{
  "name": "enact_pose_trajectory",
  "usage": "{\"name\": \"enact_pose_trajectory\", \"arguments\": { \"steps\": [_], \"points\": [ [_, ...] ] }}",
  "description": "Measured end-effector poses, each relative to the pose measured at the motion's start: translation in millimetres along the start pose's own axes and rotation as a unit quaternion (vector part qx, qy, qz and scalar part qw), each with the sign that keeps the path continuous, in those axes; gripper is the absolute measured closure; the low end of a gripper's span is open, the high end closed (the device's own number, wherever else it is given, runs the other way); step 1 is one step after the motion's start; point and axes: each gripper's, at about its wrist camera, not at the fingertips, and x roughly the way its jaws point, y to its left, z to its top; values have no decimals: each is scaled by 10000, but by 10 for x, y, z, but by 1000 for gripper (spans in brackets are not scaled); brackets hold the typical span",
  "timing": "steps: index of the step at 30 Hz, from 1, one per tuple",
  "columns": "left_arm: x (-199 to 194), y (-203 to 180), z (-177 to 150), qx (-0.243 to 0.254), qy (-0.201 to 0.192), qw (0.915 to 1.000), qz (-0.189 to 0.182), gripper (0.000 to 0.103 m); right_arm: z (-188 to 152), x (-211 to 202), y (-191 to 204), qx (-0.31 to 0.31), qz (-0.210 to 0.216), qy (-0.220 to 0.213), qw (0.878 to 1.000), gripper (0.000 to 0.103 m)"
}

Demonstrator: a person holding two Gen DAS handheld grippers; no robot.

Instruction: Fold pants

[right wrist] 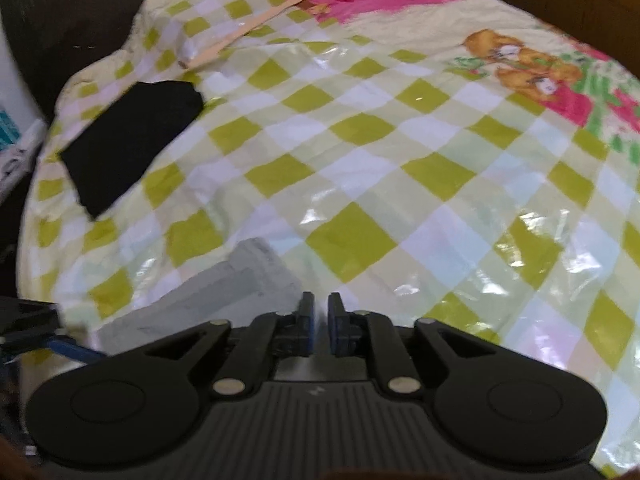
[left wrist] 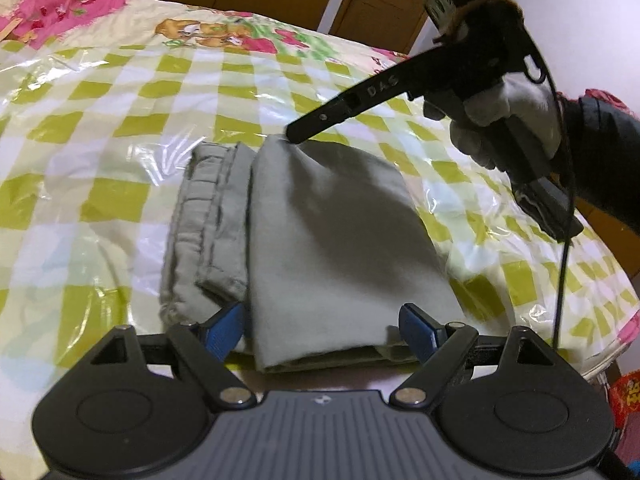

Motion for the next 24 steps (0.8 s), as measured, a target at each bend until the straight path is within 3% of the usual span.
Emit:
{"name": "enact_pose_trajectory", "arguments": {
  "steps": [2,3,5,8,9,11,13,16,24],
  "points": [
    [51,-32,-9,93,73,9999,3,9,-11,22,21,-175,235,75,9995,52],
    [75,-44,-11,127,104,9999,27,9,-11,54,35,-286,154,117,9994,47],
    [101,-59,-19,147,148,9998,31,9,-1,173,-9,-302,167,257,9991,46],
    [116,-66,-12,106,138,9998,68,9,-21,317,-169,252,563,290,9977,46],
    [113,-69,-13,95,135,9998,86,11,-38,332,-183,339,639,278,9970,51],
    [110,-47,-6,45,156,9998,66,28,-74,320,-205,596,842,294,9942,86],
    [106,-27,2,20,194,9998,84,52,-104,259,-195,727,775,260,9940,96],
    [51,6,19,-70,171,9998,54,69,-107,64,-144,819,792,10,9935,99],
    [-298,43,149,-232,-216,9994,-111,74,111,-327,146,643,758,-570,9934,99]
  ]
}}
